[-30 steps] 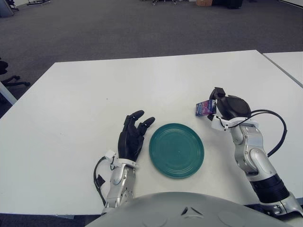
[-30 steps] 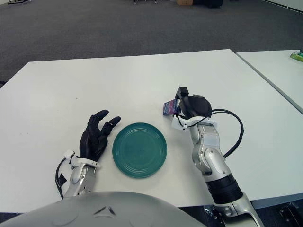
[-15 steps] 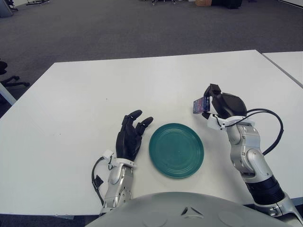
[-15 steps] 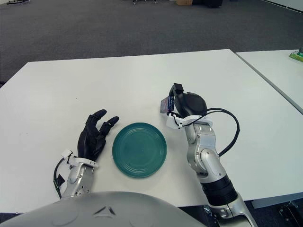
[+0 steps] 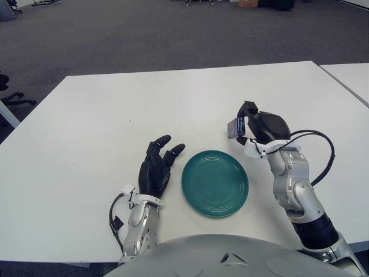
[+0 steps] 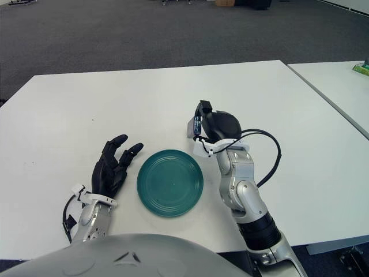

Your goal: Put the gum into the plate.

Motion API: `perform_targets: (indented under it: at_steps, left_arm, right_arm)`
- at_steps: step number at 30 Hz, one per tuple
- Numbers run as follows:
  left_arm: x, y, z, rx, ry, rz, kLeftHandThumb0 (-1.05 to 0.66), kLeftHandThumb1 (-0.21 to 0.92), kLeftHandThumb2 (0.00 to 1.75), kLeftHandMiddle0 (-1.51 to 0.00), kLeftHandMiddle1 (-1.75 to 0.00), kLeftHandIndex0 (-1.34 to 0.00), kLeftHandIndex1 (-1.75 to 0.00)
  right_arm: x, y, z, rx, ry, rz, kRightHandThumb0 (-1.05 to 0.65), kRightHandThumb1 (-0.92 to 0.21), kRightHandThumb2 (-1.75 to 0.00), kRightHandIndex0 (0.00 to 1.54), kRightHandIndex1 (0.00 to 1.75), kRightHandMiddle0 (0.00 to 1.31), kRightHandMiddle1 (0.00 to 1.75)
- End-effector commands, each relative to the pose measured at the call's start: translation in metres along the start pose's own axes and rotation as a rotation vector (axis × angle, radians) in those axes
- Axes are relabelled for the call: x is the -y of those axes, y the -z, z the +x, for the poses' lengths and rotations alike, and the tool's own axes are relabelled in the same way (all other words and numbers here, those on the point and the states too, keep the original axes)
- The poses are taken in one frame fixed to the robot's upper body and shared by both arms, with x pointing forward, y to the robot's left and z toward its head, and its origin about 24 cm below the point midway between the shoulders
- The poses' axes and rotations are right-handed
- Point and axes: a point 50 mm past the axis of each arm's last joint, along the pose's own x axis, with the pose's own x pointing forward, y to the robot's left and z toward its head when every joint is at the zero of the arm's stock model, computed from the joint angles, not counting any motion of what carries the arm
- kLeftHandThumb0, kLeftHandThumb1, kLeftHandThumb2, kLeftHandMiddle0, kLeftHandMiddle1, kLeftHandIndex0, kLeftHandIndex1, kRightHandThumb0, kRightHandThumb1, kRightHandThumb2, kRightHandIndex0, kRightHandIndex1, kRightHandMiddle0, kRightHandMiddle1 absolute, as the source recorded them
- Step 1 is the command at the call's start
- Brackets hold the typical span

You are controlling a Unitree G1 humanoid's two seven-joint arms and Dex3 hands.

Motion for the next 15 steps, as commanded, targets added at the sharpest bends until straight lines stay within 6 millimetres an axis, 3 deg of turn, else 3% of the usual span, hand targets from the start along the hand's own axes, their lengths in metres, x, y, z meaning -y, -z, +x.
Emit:
perform_targets:
  at_steps: [1, 6, 15]
  left_arm:
    - [-0.003, 0.008, -0.005, -0.041, -0.045, -0.017, -0.92, 0.92, 0.88, -0.43, -0.87, -0.1, -1.2]
    - [-0.003, 0.008, -0.005, -0.045, -0.051, -0.01, -0.92, 0.92, 0.88, -0.44, -0.87, -0.1, -1.2]
    - [-0.003, 0.008, -0.005, -0.056, -0.056, 0.008, -0.93, 0.92, 0.9, -0.42, -0.86, -0.11, -1.19]
  right_arm:
    - [0.008, -0.007, 0.0, 0.021, 0.025, -0.01, -0.38, -0.74, -0.69, 0.51, 1.2, 0.38, 1.66]
    - [0.011, -0.012, -0.002, 0.038, 0.027, -0.008, -0.38, -0.75, -0.69, 0.53, 1.23, 0.38, 1.66]
    - [0.017, -0.024, -0.014, 0.079, 0.026, -0.013, -0.38, -0.72, -0.75, 0.47, 1.56, 0.35, 1.7]
